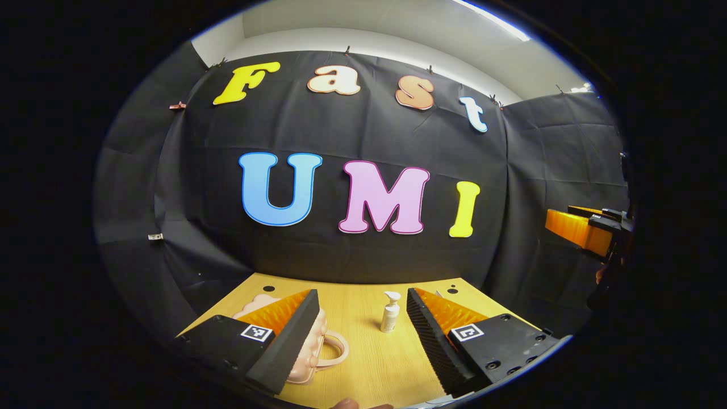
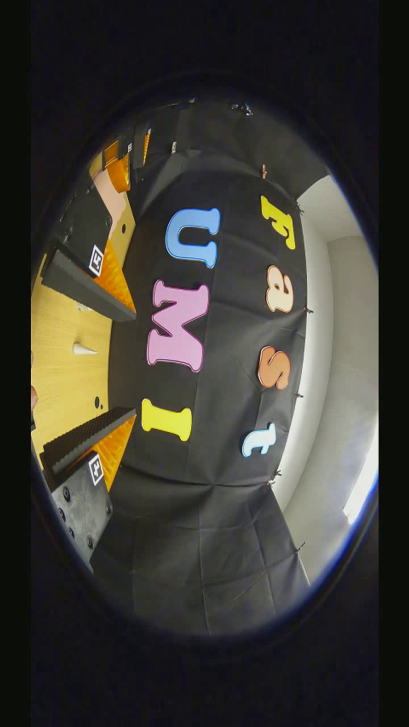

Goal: First open the suitcase, pack the skin care products into it, and then close the suitcase.

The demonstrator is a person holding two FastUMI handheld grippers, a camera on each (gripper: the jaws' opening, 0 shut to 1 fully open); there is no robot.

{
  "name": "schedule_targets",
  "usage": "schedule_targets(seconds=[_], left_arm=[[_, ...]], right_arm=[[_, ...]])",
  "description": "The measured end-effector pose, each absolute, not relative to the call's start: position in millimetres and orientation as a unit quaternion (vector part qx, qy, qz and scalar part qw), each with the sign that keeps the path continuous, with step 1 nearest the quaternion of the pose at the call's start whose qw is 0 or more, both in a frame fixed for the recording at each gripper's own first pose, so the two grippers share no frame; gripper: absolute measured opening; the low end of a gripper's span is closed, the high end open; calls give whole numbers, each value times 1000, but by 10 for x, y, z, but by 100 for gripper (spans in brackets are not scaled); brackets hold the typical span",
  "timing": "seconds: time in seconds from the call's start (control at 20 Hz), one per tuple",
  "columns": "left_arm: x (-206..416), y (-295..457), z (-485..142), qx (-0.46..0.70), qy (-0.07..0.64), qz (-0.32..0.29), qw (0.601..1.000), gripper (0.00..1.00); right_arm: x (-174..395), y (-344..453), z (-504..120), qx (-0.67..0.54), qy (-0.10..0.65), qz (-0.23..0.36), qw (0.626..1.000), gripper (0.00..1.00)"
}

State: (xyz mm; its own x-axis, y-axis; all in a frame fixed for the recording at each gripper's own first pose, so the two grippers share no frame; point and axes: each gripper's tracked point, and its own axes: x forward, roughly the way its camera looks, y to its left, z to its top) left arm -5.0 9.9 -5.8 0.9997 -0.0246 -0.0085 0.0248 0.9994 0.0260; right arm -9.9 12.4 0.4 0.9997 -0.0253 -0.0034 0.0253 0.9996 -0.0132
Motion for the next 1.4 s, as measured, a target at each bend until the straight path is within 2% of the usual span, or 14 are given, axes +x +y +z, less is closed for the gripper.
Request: schedule_targets(seconds=[0.4, 0.85, 1.15, 1.4], left_arm=[[-88, 164, -53, 15, 1, -10, 1000, 98], [-10, 184, -311, 3, 34, -14, 999, 98], [218, 74, -899, -16, 129, -63, 990, 98], [667, 180, -1673, 2, 230, -55, 972, 99]], right_arm=[[-85, 267, 11, -1, 1, -6, 1000, 96], [-130, 210, -5, -3, 6, -15, 1000, 97], [-247, 137, -46, -8, 11, -29, 999, 97], [-283, -105, 3, -33, 4, -44, 999, 96]])
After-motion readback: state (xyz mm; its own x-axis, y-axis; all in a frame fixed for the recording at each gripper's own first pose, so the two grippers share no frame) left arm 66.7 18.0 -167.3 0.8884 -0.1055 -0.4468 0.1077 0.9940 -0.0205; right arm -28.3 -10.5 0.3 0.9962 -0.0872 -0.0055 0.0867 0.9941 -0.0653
